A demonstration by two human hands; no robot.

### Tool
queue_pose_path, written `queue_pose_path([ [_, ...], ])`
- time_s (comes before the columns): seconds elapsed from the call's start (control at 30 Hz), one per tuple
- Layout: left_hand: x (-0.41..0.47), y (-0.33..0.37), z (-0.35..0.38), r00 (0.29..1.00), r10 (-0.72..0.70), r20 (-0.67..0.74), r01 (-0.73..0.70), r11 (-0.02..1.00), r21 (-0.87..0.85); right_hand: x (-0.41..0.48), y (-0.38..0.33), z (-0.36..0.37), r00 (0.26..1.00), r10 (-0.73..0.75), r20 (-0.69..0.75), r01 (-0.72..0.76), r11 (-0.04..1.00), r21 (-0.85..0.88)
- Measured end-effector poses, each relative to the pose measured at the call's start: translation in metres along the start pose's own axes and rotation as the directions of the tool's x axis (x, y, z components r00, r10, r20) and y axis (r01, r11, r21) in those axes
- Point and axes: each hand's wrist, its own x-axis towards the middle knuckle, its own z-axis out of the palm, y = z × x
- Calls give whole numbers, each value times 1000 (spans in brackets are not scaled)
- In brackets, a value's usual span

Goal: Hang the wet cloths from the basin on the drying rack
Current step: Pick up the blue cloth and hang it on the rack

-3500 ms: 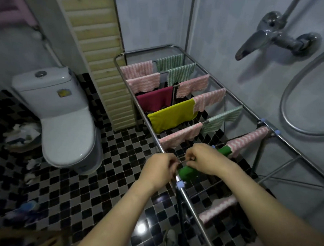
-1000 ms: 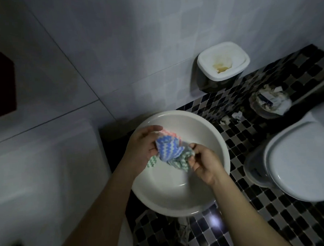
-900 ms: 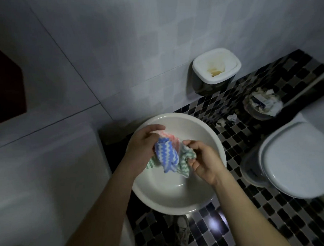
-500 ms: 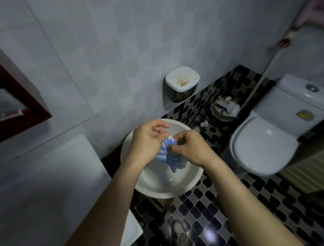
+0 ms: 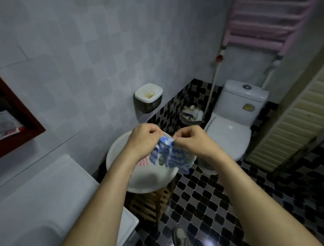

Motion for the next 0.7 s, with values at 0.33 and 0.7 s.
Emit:
queue_pose_path([
  [0.33, -22, 39, 45, 992, 35, 121, -5, 970, -243, -70, 6, -41, 987, 17, -160, -16, 1000, 6],
  [0.7, -82, 105, 122, 981, -67, 181, 179, 673, -718, -183, 24, -86, 999, 26, -36, -24, 998, 50],
])
